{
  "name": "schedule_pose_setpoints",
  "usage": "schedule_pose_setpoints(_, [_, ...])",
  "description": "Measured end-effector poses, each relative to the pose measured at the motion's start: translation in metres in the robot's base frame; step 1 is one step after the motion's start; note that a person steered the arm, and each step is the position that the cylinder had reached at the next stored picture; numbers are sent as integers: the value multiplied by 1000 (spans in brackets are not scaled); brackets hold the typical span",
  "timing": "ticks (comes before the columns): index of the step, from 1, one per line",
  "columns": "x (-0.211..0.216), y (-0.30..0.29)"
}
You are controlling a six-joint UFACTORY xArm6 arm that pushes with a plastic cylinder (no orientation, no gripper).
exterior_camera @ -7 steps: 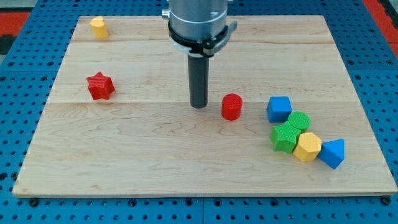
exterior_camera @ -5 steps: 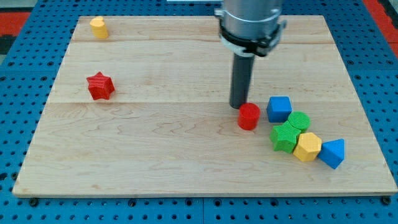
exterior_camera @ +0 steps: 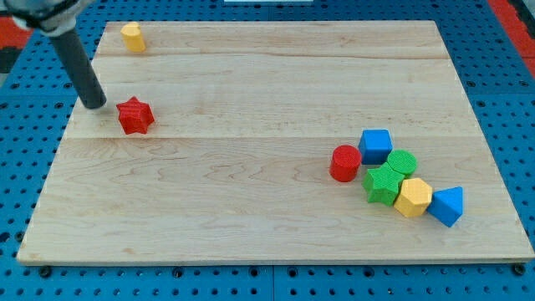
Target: Push the red star closer to the red circle
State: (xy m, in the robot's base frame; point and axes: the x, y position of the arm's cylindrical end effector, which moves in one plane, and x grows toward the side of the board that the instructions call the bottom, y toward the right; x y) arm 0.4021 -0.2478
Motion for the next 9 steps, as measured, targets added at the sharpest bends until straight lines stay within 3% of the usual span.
schedule_pose_setpoints(1, [27, 68])
schedule_pose_setpoints(2, [19, 106])
schedule_pose_setpoints(3, [14, 58])
schedule_pose_setpoints(4, [-21, 79])
schedule_pose_setpoints(6, [16, 273])
schedule_pose_setpoints(7, [20, 305])
schedule_pose_setpoints(8, [8, 249])
schedule_pose_setpoints(9, [21, 279])
